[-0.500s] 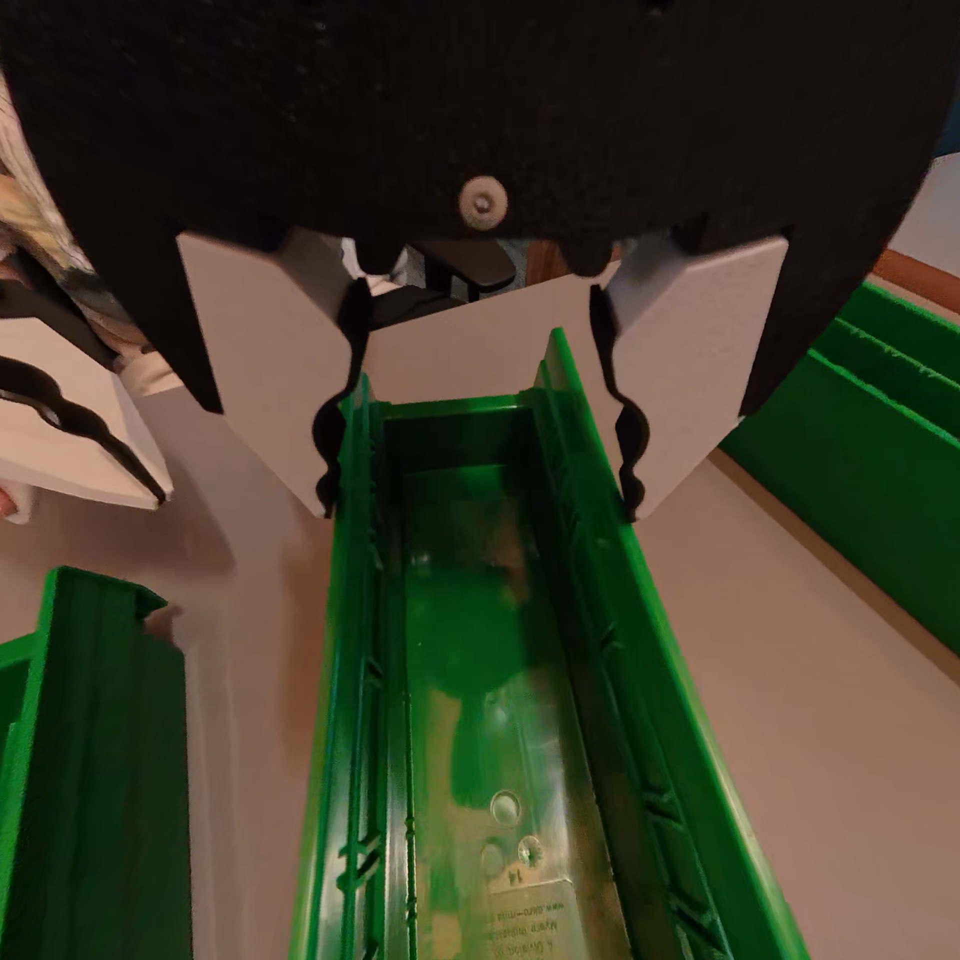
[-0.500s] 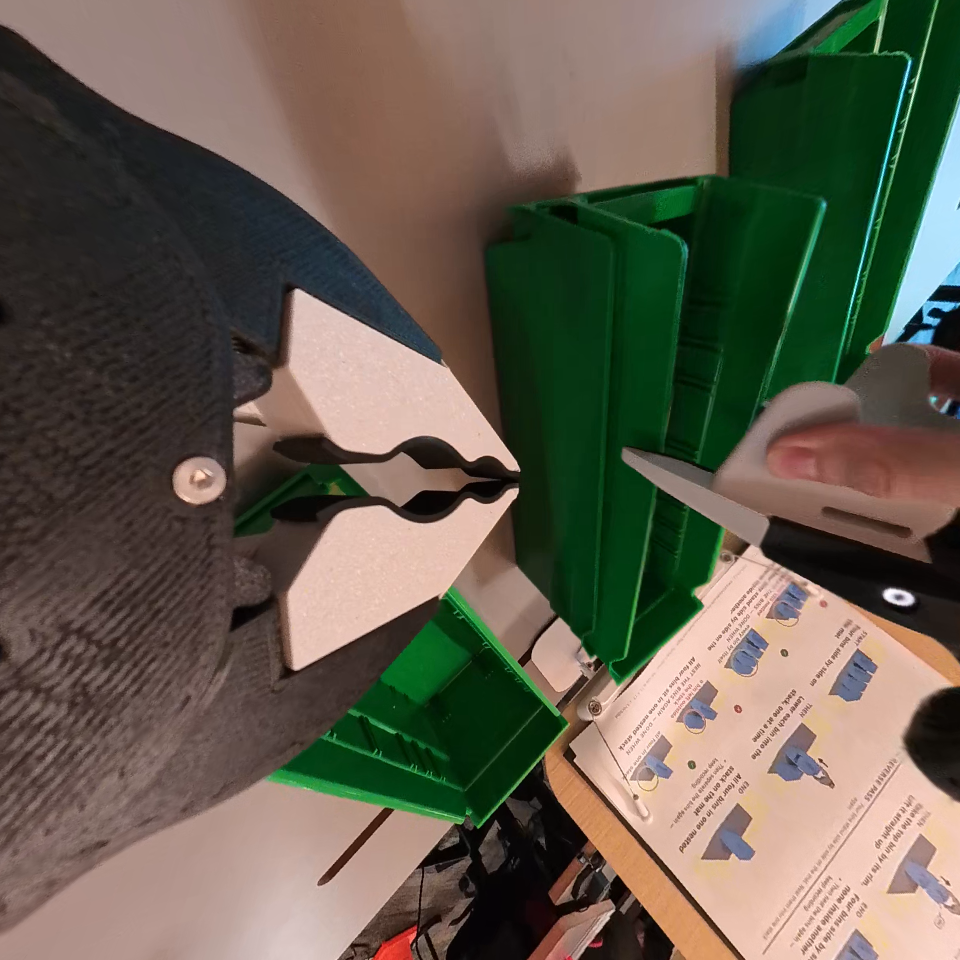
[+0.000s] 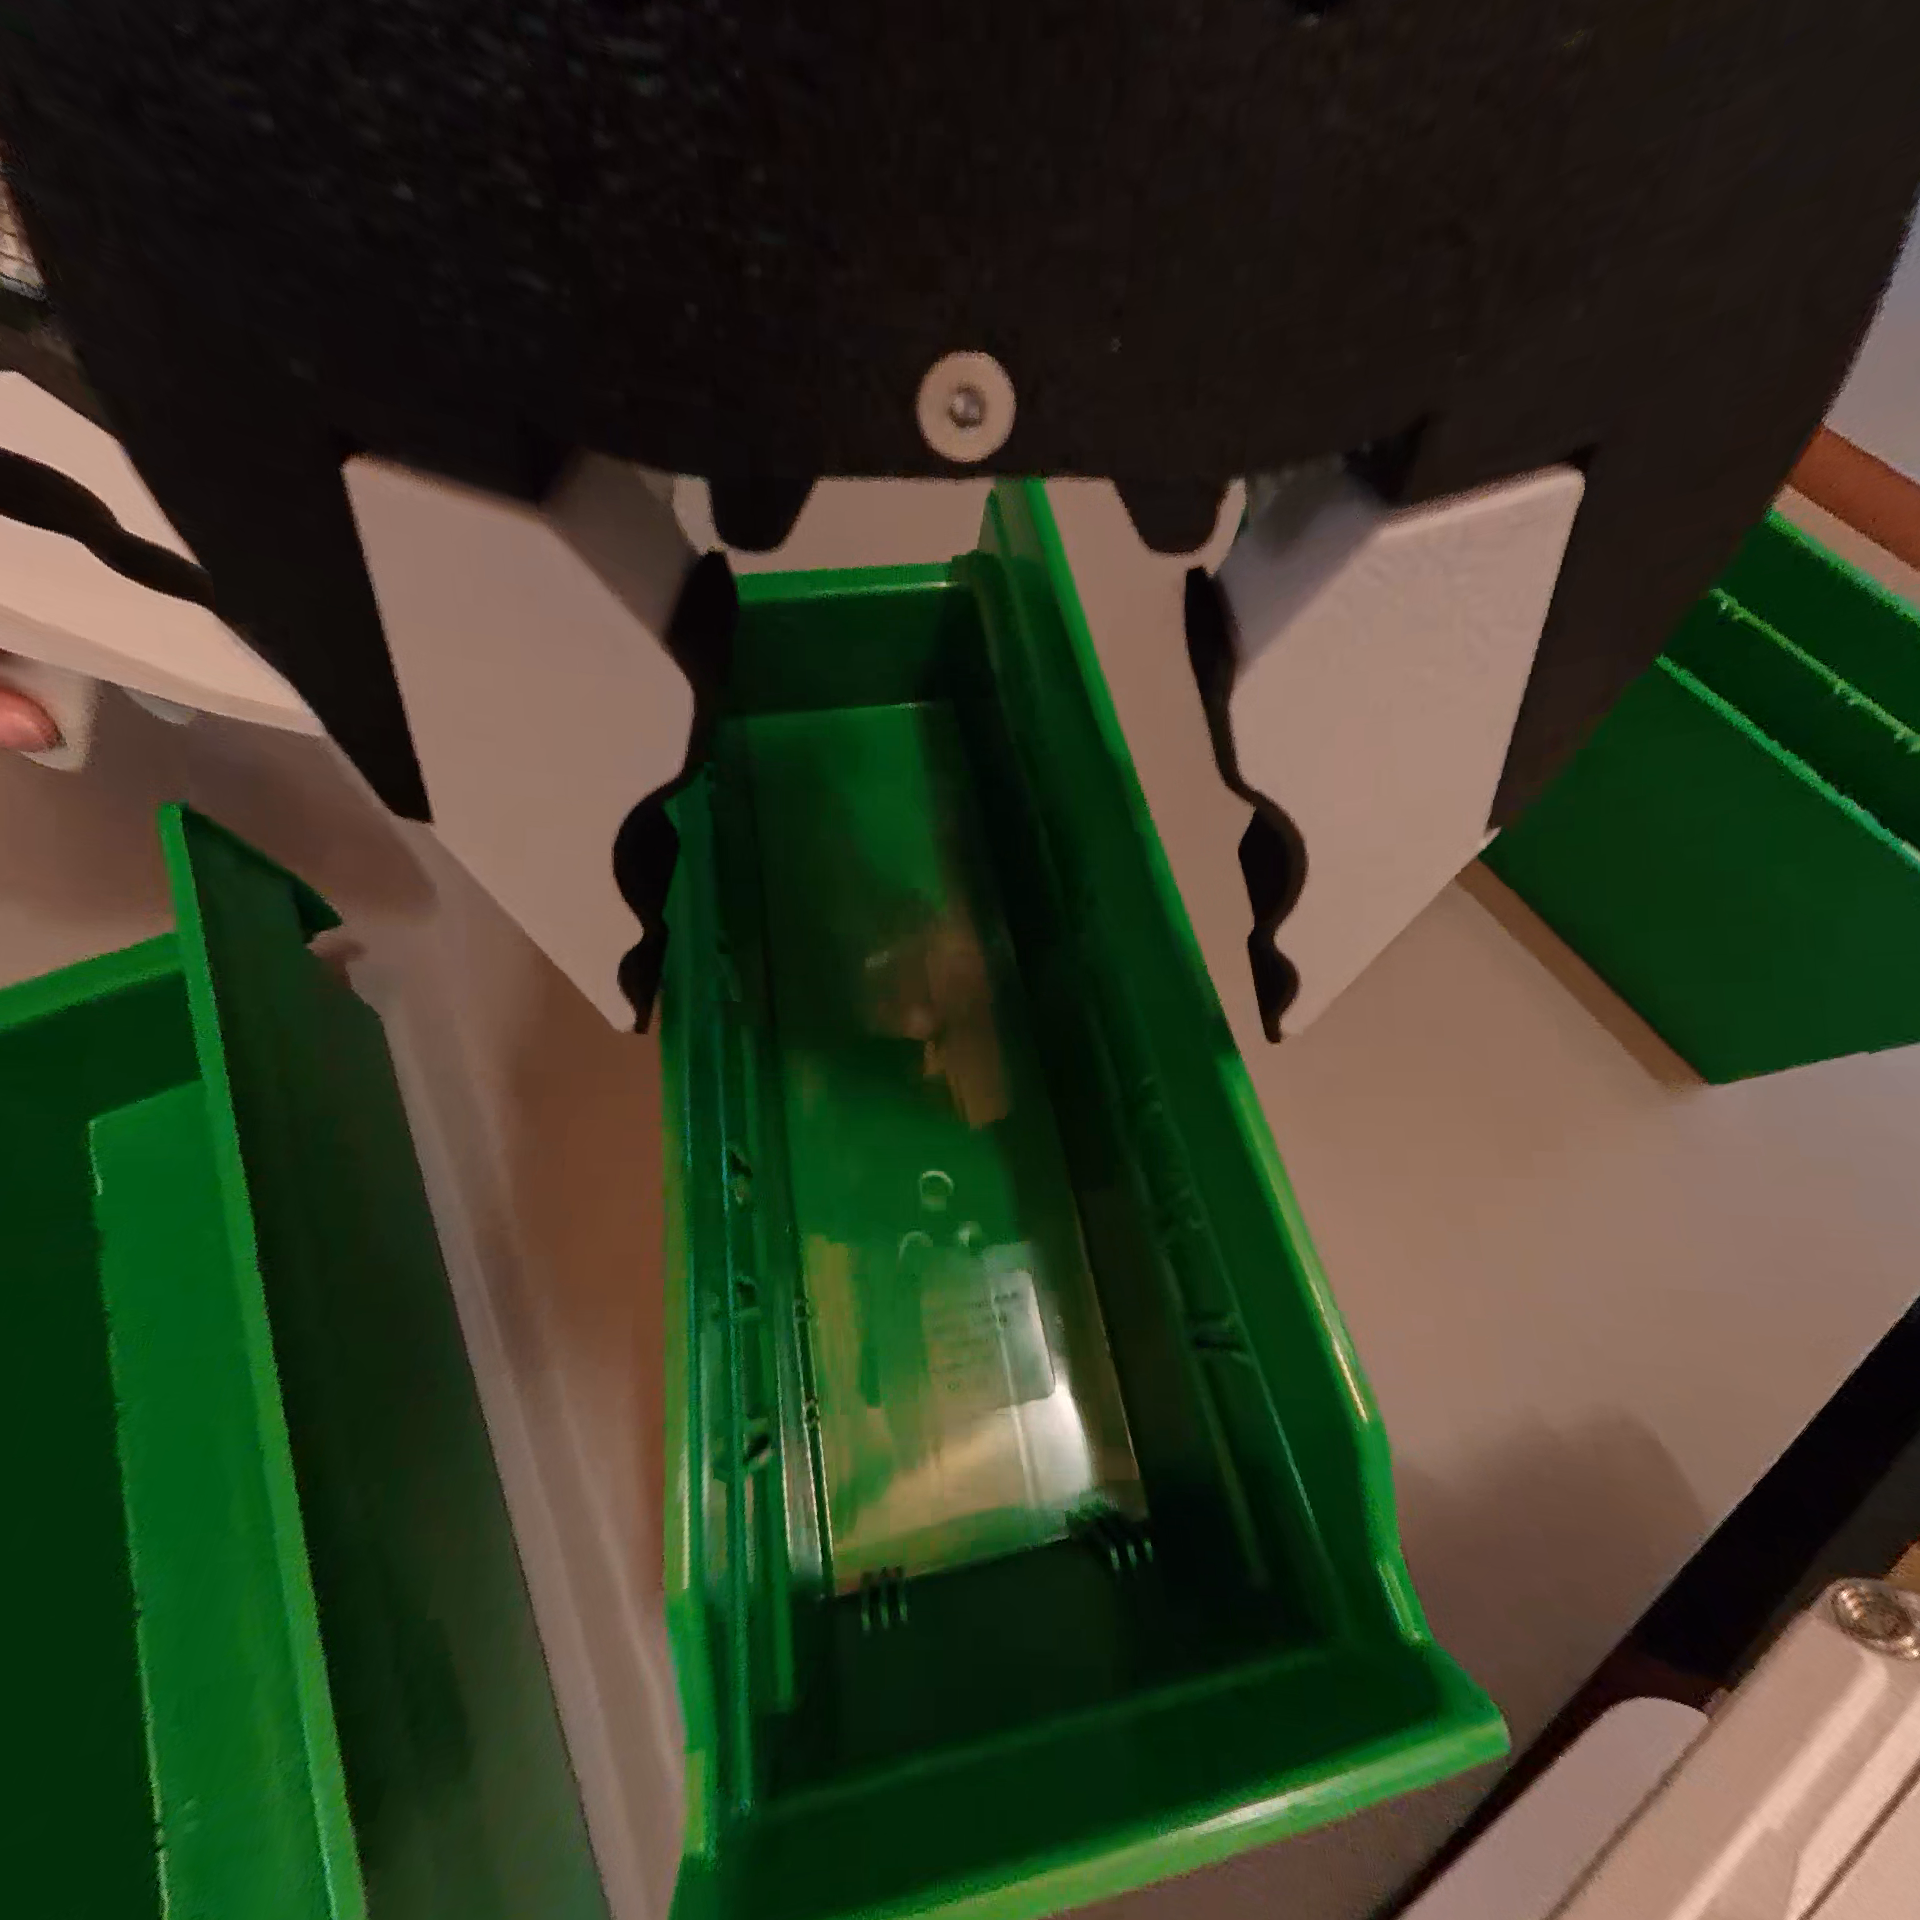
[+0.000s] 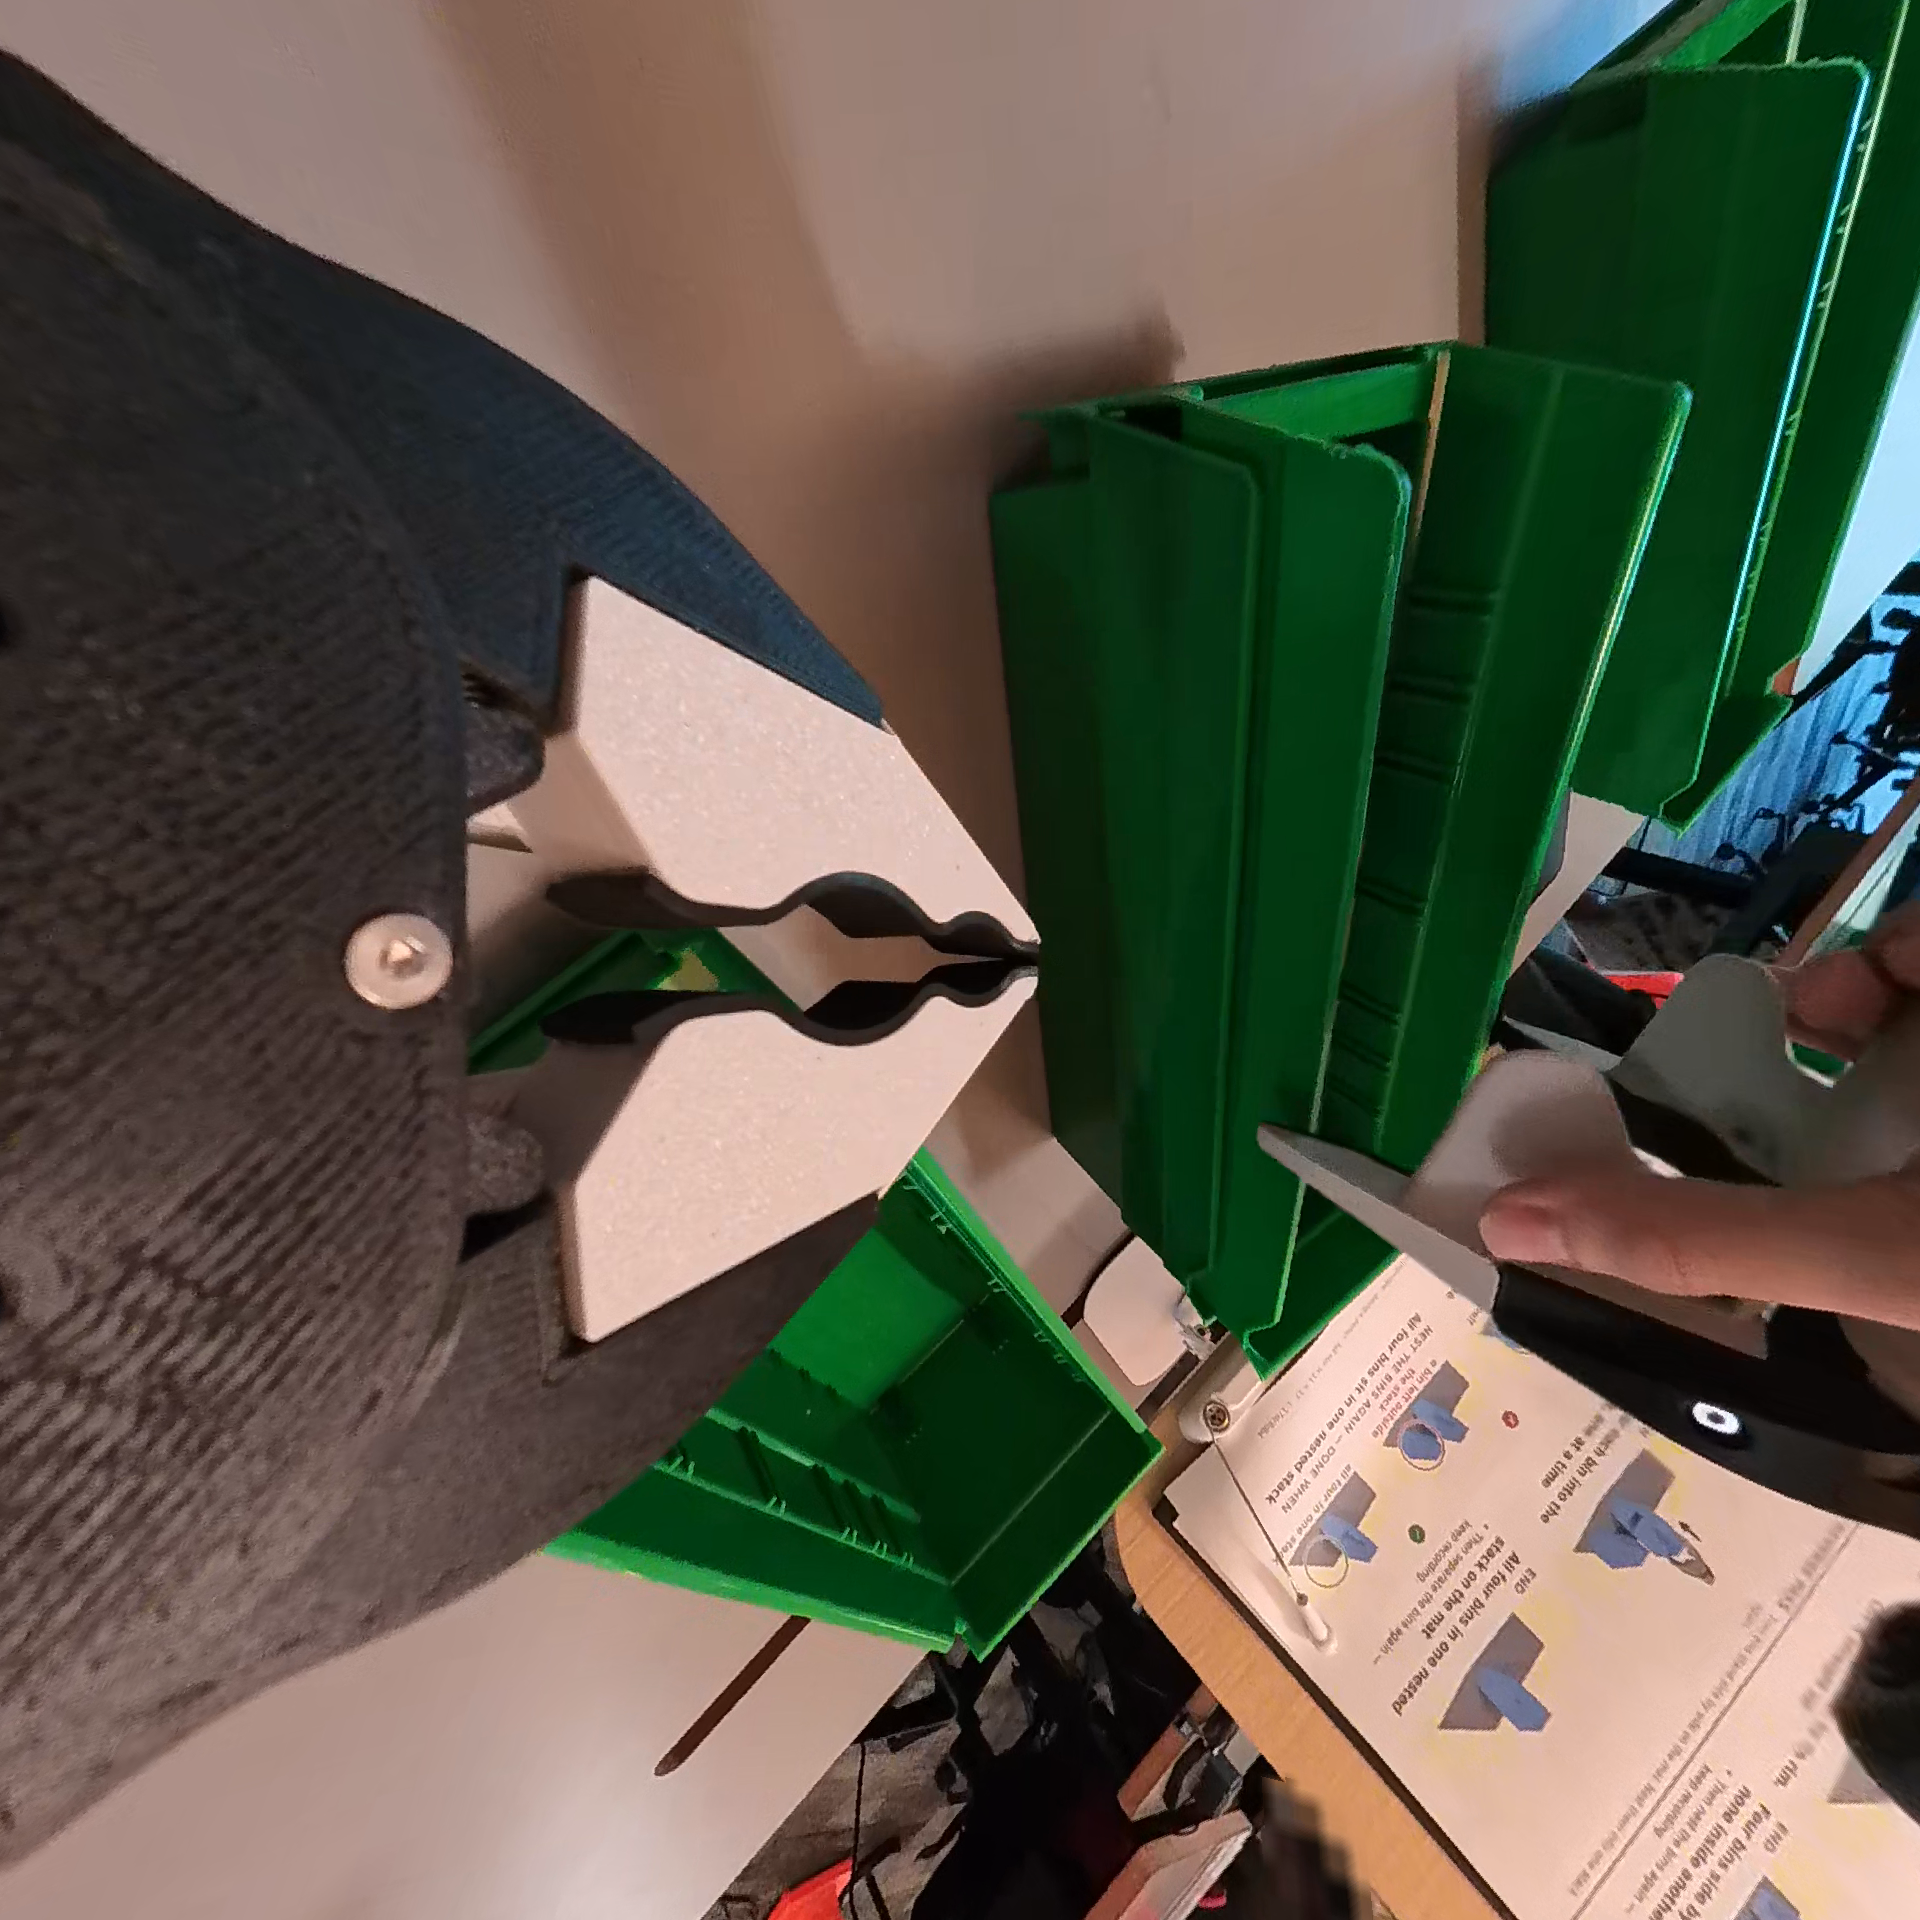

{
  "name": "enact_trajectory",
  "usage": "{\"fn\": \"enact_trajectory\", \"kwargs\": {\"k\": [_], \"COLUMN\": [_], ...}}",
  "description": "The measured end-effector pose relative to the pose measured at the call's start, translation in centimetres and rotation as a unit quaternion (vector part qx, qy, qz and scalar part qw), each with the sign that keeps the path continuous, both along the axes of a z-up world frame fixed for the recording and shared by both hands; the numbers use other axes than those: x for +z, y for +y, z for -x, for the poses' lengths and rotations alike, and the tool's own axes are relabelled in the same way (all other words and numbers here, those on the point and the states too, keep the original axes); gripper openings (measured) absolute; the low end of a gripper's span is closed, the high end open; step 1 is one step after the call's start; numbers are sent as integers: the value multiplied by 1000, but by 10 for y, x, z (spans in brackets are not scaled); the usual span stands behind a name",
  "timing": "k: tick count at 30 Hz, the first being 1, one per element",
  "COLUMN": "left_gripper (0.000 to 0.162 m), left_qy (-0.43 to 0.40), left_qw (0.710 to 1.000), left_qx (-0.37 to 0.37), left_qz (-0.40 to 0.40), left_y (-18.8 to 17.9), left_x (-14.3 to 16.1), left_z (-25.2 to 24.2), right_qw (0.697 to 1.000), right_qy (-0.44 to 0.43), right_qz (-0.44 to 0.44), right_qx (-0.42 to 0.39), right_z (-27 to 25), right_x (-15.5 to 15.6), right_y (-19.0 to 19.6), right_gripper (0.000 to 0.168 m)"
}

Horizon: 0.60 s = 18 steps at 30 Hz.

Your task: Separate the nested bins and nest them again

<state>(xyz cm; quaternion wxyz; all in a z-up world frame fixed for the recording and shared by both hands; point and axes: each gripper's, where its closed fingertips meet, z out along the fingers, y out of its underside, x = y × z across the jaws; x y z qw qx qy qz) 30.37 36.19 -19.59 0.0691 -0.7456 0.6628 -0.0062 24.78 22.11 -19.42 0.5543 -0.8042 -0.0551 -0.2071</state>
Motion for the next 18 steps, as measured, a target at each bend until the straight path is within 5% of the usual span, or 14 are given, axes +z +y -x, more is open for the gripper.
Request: {"fn": "enact_trajectory", "kwargs": {"k": [12,18], "left_gripper": [138,126], "left_qy": [10,20], "left_qw": [999,999], "left_qx": [-4,0], "left_qz": [48,46], "left_y": [2,-1], "left_x": [-29,-27], "left_z": [1,4], "right_qw": [1000,1000], "right_qy": [21,24], "right_qz": [-2,1], "right_qx": [-12,-17], "right_z": [-13,-17], "right_x": [-6,-8], "right_y": [-4,-5], "right_gripper": [0,0]}}
